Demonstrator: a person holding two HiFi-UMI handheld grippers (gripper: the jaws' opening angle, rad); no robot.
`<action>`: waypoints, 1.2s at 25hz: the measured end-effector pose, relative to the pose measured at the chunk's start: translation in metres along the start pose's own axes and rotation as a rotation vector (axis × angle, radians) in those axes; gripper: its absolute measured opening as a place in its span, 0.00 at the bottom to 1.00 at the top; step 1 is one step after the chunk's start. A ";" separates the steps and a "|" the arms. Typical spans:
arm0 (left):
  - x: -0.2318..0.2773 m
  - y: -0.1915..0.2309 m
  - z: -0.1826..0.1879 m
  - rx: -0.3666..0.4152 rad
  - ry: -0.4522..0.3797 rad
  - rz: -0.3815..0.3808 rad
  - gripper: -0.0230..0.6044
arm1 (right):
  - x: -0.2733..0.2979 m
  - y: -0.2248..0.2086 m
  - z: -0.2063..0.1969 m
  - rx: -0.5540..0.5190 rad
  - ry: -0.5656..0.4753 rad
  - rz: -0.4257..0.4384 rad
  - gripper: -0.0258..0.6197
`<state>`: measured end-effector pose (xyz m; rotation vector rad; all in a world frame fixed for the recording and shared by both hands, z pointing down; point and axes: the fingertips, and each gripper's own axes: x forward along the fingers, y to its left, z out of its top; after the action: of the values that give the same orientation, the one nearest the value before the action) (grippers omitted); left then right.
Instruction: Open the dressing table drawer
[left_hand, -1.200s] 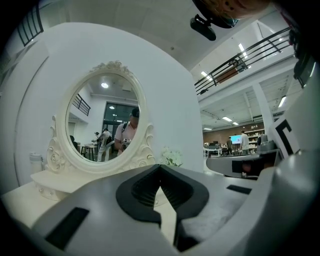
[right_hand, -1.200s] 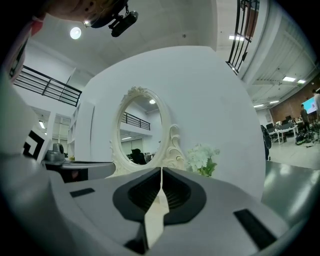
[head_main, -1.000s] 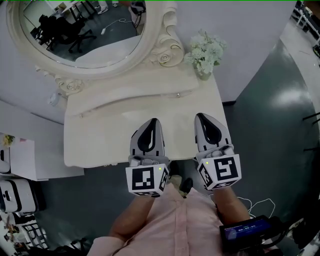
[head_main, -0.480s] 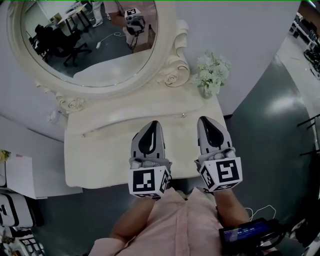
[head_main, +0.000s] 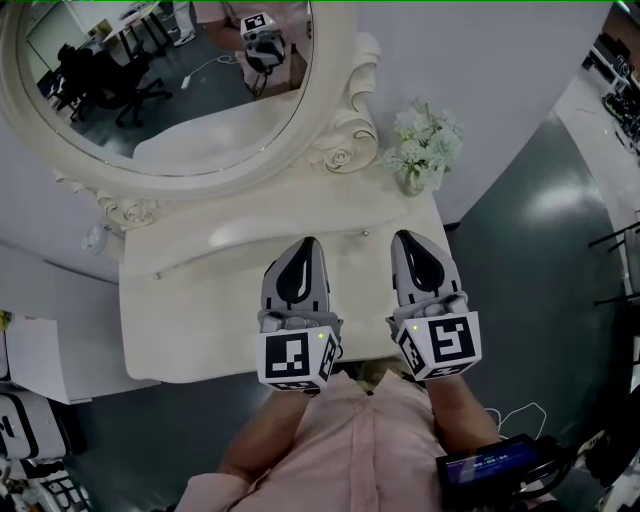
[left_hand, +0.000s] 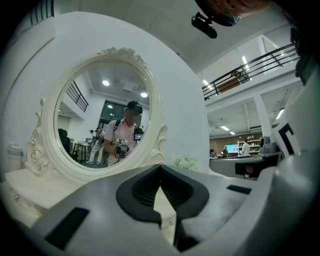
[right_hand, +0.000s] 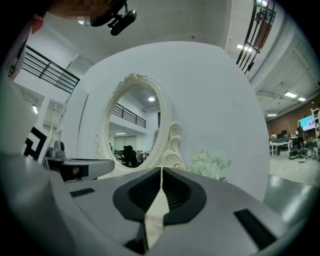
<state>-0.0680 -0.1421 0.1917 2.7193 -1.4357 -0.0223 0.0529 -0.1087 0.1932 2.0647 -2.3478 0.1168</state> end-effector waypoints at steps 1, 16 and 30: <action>0.002 -0.001 0.000 0.002 0.003 0.001 0.07 | 0.002 -0.002 0.000 0.003 0.002 0.001 0.07; 0.020 -0.006 -0.028 -0.022 0.054 -0.011 0.07 | 0.024 -0.020 -0.037 0.040 0.085 0.024 0.07; 0.013 0.025 -0.101 -0.041 0.216 0.066 0.07 | 0.031 -0.011 -0.135 0.111 0.273 0.040 0.07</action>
<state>-0.0765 -0.1616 0.2943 2.5476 -1.4443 0.2351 0.0540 -0.1322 0.3298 1.9030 -2.2622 0.5062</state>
